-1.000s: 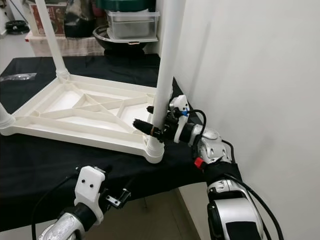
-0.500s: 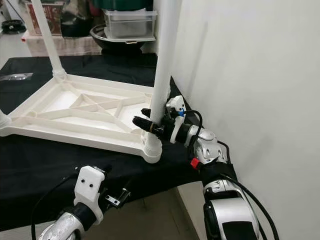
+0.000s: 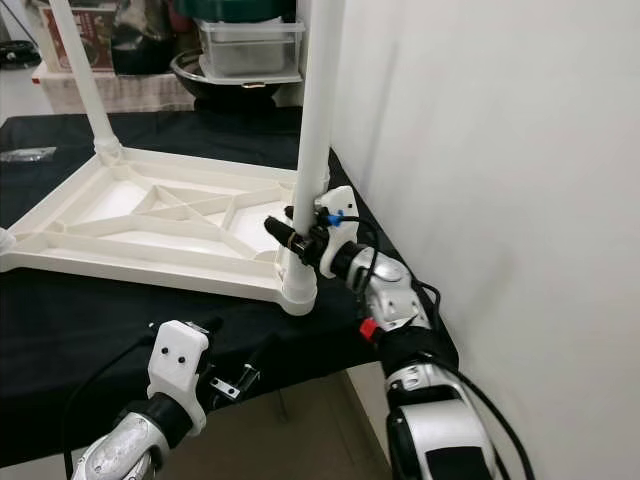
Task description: Building children table
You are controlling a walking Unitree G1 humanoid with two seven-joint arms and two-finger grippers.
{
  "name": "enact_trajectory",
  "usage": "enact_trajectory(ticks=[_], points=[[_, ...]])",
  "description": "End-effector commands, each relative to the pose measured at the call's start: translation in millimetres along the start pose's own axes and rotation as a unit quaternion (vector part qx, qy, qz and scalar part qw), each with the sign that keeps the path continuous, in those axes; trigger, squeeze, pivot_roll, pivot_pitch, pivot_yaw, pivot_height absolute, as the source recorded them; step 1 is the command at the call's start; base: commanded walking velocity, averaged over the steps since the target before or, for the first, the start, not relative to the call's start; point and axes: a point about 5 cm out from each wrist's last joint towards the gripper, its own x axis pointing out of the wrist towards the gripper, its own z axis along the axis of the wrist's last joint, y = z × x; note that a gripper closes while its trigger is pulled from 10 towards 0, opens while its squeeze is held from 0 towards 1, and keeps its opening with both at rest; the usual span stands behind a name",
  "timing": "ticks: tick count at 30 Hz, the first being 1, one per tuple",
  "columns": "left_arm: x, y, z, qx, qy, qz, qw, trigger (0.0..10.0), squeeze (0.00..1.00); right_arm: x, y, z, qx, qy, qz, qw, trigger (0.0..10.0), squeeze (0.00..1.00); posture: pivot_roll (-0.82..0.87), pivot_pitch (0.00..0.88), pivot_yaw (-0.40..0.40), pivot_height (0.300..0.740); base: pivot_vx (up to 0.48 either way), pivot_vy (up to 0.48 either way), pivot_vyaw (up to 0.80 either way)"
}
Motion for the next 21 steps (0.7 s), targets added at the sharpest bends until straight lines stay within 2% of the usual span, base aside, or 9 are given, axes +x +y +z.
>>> enact_trajectory(ticks=[1,8,9,10,11,15,18,19,21], points=[[1.1,0.8,-4,-0.001,0.007,0.001,1.000,10.0,0.00,-5.3,-8.7,-11,-0.001,0.035,-0.064,0.997,0.0,0.00,0.08,0.077,-0.079,0.740,0.000,0.000,0.00],[2.6,2.6,-4,0.003,0.006,0.001,1.000,10.0,0.00,-11.3,-12.2,-16,-0.013,0.062,-0.245,0.967,0.0,0.00,0.08,0.072,-0.075,0.740,0.000,0.000,0.00],[3.0,2.2,-4,0.003,0.005,0.000,1.000,10.0,0.00,-12.5,-11.0,-14,0.004,0.058,-0.309,0.949,0.0,0.00,0.08,0.070,-0.075,0.740,0.000,0.000,0.00],[3.3,0.9,-4,0.003,0.005,-0.001,1.000,10.0,0.00,-18.5,-11.6,-5,0.013,0.039,-0.412,0.910,0.0,0.00,0.08,0.067,-0.077,0.740,0.000,0.000,0.00],[3.2,0.3,-3,0.003,0.004,-0.001,1.000,10.0,0.00,-22.3,-10.7,-1,0.015,0.030,-0.457,0.889,0.0,0.00,0.09,0.067,-0.081,0.740,0.000,0.000,0.00],[2.9,-0.4,-3,0.003,0.004,-0.001,1.000,10.0,0.00,-22.3,-2.9,3,0.024,0.014,-0.492,0.870,0.0,0.00,0.09,0.067,-0.079,0.740,0.000,0.000,0.00],[2.5,-0.7,-4,0.002,0.005,-0.001,1.000,10.0,0.00,-18.2,3.5,4,0.036,0.006,-0.482,0.875,0.0,0.00,0.09,0.064,-0.082,0.740,0.000,0.000,0.00],[1.9,-0.7,-4,0.002,0.006,-0.001,1.000,10.0,0.00,-12.6,10.9,5,0.051,-0.009,-0.457,0.888,10.0,0.00,0.09,0.064,-0.081,0.740,0.000,0.000,0.00],[1.6,-0.7,-5,0.001,0.007,-0.001,1.000,10.0,0.00,-9.3,15.6,6,0.062,-0.019,-0.440,0.896,10.0,0.00,0.09,0.064,-0.081,0.740,0.000,0.000,0.00]])
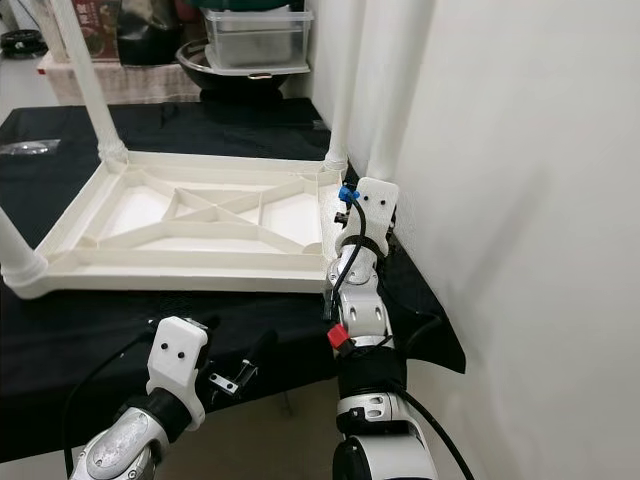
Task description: Building children table
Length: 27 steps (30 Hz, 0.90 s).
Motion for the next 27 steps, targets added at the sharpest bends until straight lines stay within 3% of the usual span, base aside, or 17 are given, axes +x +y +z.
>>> enact_trajectory(ticks=[1,2,8,9,11,14,16,17,19,20,23,25,26,27], points=[[-1.2,-1.9,-3,0.000,0.004,-0.003,1.000,10.0,0.00,-8.2,12.0,-6,0.035,0.009,0.036,0.999,10.0,0.00,0.08,0.060,-0.079,0.740,0.000,0.000,0.00],[-1.2,-2.1,-4,-0.001,0.005,-0.003,1.000,10.0,0.00,-11.0,15.3,-7,0.034,0.003,0.067,0.997,10.0,1.00,0.08,0.058,-0.078,0.740,0.000,0.000,0.00],[0.2,-3.6,-5,-0.001,0.005,-0.006,1.000,10.0,0.00,-19.8,11.6,-11,0.007,-0.012,0.106,0.994,10.0,1.00,0.08,0.053,-0.079,0.740,0.000,0.000,0.00],[0.7,-3.6,-5,-0.001,0.005,-0.006,1.000,10.0,0.00,-20.3,8.0,-14,0.004,-0.012,0.136,0.991,10.0,0.00,0.08,0.051,-0.079,0.740,0.000,0.000,0.00],[1.1,-3.5,-5,0.000,0.005,-0.006,1.000,10.0,0.00,-22.1,5.4,-22,0.027,0.004,0.203,0.979,10.0,0.00,0.08,0.052,-0.079,0.740,0.000,0.000,0.00],[1.0,-3.5,-5,0.000,0.005,-0.006,1.000,10.0,0.00,-23.3,3.6,-26,0.054,0.015,0.249,0.967,10.0,0.00,0.08,0.052,-0.079,0.740,0.000,0.000,0.00],[1.6,-3.3,-5,0.000,0.004,-0.005,1.000,10.0,0.00,-17.8,-14.4,-31,0.051,0.017,0.337,0.940,10.0,0.00,0.08,0.053,-0.078,0.740,0.000,0.000,0.00],[1.6,-3.3,-5,0.000,0.004,-0.005,1.000,10.0,0.00,-17.8,-14.4,-31,0.051,0.017,0.337,0.940,10.0,0.00,0.08,0.053,-0.078,0.740,0.000,0.000,0.00],[1.8,-3.4,-4,0.000,0.004,-0.006,1.000,10.0,0.00,-5.8,-34.3,-26,0.072,0.022,0.391,0.917,10.0,0.00,0.08,0.055,-0.078,0.740,0.000,0.000,0.00],[1.8,-3.4,-4,0.000,0.004,-0.006,1.000,10.0,0.00,-5.8,-34.3,-26,0.072,0.022,0.391,0.917,10.0,0.00,0.08,0.055,-0.078,0.740,0.000,0.000,0.00],[1.8,-3.3,-3,0.000,0.001,-0.005,1.000,10.0,0.00,-5.4,-37.6,-16,0.077,0.021,0.490,0.868,10.0,0.00,0.08,0.055,-0.079,0.740,0.000,0.000,0.00],[1.8,-3.1,-3,0.000,0.001,-0.004,1.000,10.0,0.00,-8.1,-36.5,-10,0.105,0.028,0.544,0.832,10.0,0.00,0.09,0.056,-0.083,0.740,0.000,0.000,0.00],[1.8,-3.1,-3,0.000,0.001,-0.004,1.000,10.0,0.00,-8.1,-36.5,-10,0.105,0.028,0.544,0.832,10.0,0.00,0.09,0.056,-0.083,0.740,0.000,0.000,0.00],[1.8,-3.0,-3,0.001,0.000,-0.004,1.000,10.0,0.00,-10.7,-34.3,-8,0.094,0.032,0.585,0.805,10.0,0.00,0.09,0.059,-0.084,0.740,0.000,0.000,0.00]])
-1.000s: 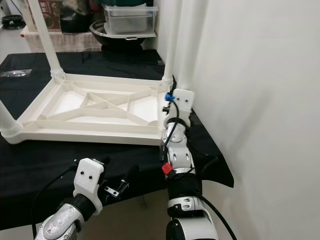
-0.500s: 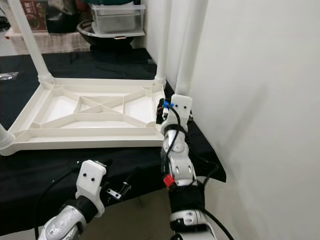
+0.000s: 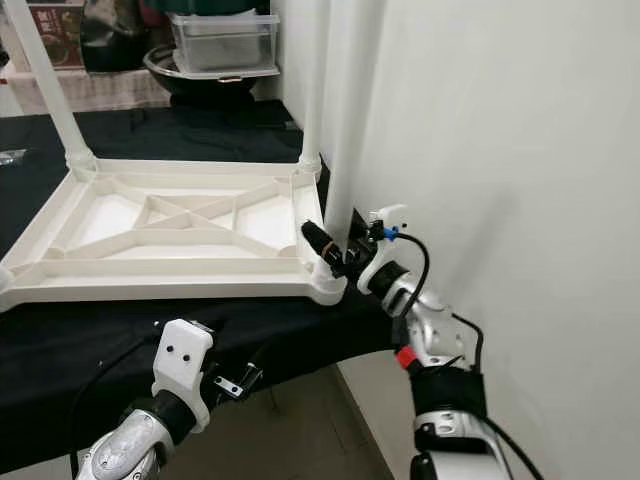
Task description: Building children table
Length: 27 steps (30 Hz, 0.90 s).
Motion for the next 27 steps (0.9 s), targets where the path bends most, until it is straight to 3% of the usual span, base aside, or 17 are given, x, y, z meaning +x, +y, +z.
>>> enact_trajectory(ticks=[1,4,9,10,12,15,17,18,20,25,26,27], points=[[0.7,-0.4,-2,0.001,0.001,0.001,1.000,10.0,0.00,9.1,11.7,1,0.009,0.003,0.068,0.998,10.0,0.00,0.09,0.059,-0.084,0.740,0.000,0.000,0.00],[0.4,-0.2,-1,0.002,0.000,0.003,1.000,10.0,0.00,17.3,20.1,5,-0.014,0.048,0.197,0.979,10.0,0.00,0.10,0.057,-0.089,0.740,0.000,0.000,0.00],[-0.2,-0.1,0,0.001,0.000,0.005,1.000,10.0,0.00,38.7,25.5,12,-0.026,0.061,0.230,0.971,10.0,0.00,0.11,0.062,-0.086,0.740,0.000,0.000,0.00],[-0.1,-0.2,0,0.001,-0.001,0.004,1.000,10.0,0.00,43.0,25.7,12,-0.031,0.061,0.224,0.972,3.4,0.00,0.11,0.060,-0.090,0.740,0.000,0.000,0.00],[0.2,-0.5,0,0.002,-0.001,0.003,1.000,10.0,0.00,50.2,25.4,10,-0.039,0.062,0.200,0.977,0.0,0.00,0.11,0.062,-0.092,0.740,0.000,0.000,0.00],[0.3,-0.6,0,0.002,0.000,0.003,1.000,10.0,0.00,55.4,23.0,9,-0.050,0.057,0.155,0.985,0.0,0.00,0.10,0.063,-0.091,0.740,0.000,0.000,0.00],[0.7,-1.1,-1,0.001,0.000,0.003,1.000,10.0,0.00,57.0,16.8,5,-0.055,0.056,0.091,0.993,0.0,0.00,0.10,0.063,-0.090,0.740,0.000,0.000,0.00],[0.7,-1.1,-1,0.001,0.000,0.003,1.000,10.0,0.00,57.0,16.8,5,-0.055,0.056,0.091,0.993,0.0,0.00,0.10,0.063,-0.090,0.740,0.000,0.000,0.00],[1.5,-1.8,-2,0.001,0.001,0.002,1.000,10.0,0.00,52.1,6.4,-2,-0.054,0.052,-0.004,0.997,0.0,0.00,0.09,0.062,-0.087,0.740,0.000,0.000,0.00],[2.3,-2.2,-3,0.001,0.002,-0.001,1.000,10.0,0.00,53.5,7.3,-6,-0.045,0.044,-0.076,0.995,0.0,0.00,0.09,0.061,-0.082,0.740,0.000,0.000,0.00],[2.8,-2.3,-3,0.001,0.002,-0.004,1.000,10.0,0.00,55.4,6.3,-8,-0.046,0.045,-0.132,0.989,0.0,0.00,0.08,0.062,-0.080,0.740,0.000,0.000,0.00],[2.8,-2.3,-3,0.001,0.002,-0.004,1.000,10.0,0.00,55.4,6.3,-8,-0.046,0.045,-0.132,0.989,0.0,0.00,0.08,0.062,-0.080,0.740,0.000,0.000,0.00]])
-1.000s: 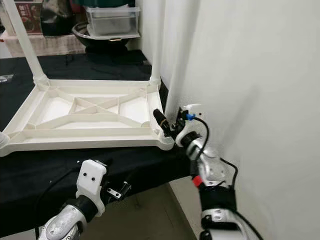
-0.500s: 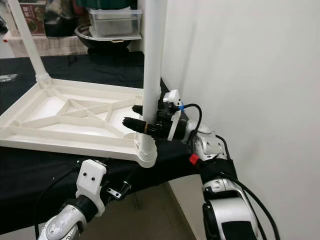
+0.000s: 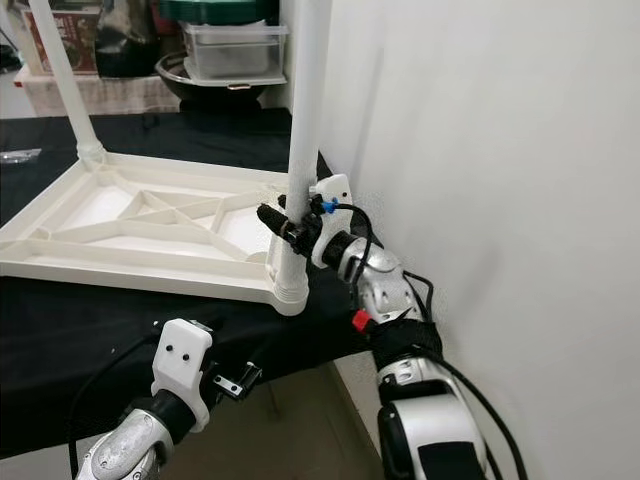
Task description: Building children table
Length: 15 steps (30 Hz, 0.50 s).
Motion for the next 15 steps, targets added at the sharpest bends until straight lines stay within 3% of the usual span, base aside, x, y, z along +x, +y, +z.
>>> enact_trajectory(ticks=[1,2,3,4,5,6,8,9,10,15], points=[[1.9,-1.6,-3,0.002,0.004,-0.005,1.000,10.0,0.00,-6.4,-11.5,-14,0.020,0.028,-0.106,0.994,0.0,0.00,0.08,0.061,-0.078,0.740,0.000,0.000,0.00],[2.0,-1.7,-3,0.002,0.004,-0.006,1.000,10.0,0.00,-6.3,-12.9,-16,0.018,0.033,-0.143,0.989,0.0,0.00,0.08,0.061,-0.078,0.740,0.000,0.000,0.00],[2.0,-1.7,-3,0.002,0.004,-0.006,1.000,10.0,0.00,-6.3,-12.9,-16,0.018,0.033,-0.143,0.989,0.0,0.00,0.08,0.061,-0.078,0.740,0.000,0.000,0.00],[2.3,-2.0,-3,0.003,0.003,-0.007,1.000,10.0,0.00,-8.5,-15.6,-18,0.015,0.037,-0.214,0.976,0.0,0.00,0.08,0.061,-0.077,0.740,0.000,0.000,0.00],[2.6,-2.4,-3,0.003,0.003,-0.008,1.000,10.0,0.00,-16.7,-18.0,-21,0.011,0.035,-0.330,0.943,0.0,0.00,0.09,0.061,-0.081,0.740,0.000,0.000,0.00],[2.6,-2.4,-3,0.003,0.003,-0.008,1.000,10.0,0.00,-16.7,-18.0,-21,0.011,0.035,-0.330,0.943,0.0,0.00,0.09,0.061,-0.081,0.740,0.000,0.000,0.00],[2.5,-2.4,-3,0.003,0.003,-0.007,1.000,10.0,0.00,-26.6,-14.9,-20,0.010,0.026,-0.412,0.911,0.0,0.00,0.09,0.060,-0.083,0.740,0.000,0.000,0.00],[2.5,-2.4,-3,0.003,0.003,-0.007,1.000,10.0,0.00,-26.6,-14.9,-20,0.010,0.026,-0.412,0.911,0.0,0.00,0.09,0.060,-0.083,0.740,0.000,0.000,0.00],[2.0,-2.4,-3,0.003,0.003,-0.006,1.000,10.0,0.00,-28.0,-8.2,-20,0.013,0.020,-0.436,0.900,0.0,0.00,0.09,0.063,-0.080,0.740,0.000,0.000,0.00],[1.8,-2.4,-3,0.003,0.003,-0.005,1.000,10.0,0.00,-27.1,-2.7,-19,0.011,0.015,-0.444,0.896,0.0,0.00,0.09,0.061,-0.081,0.740,0.000,0.000,0.00]])
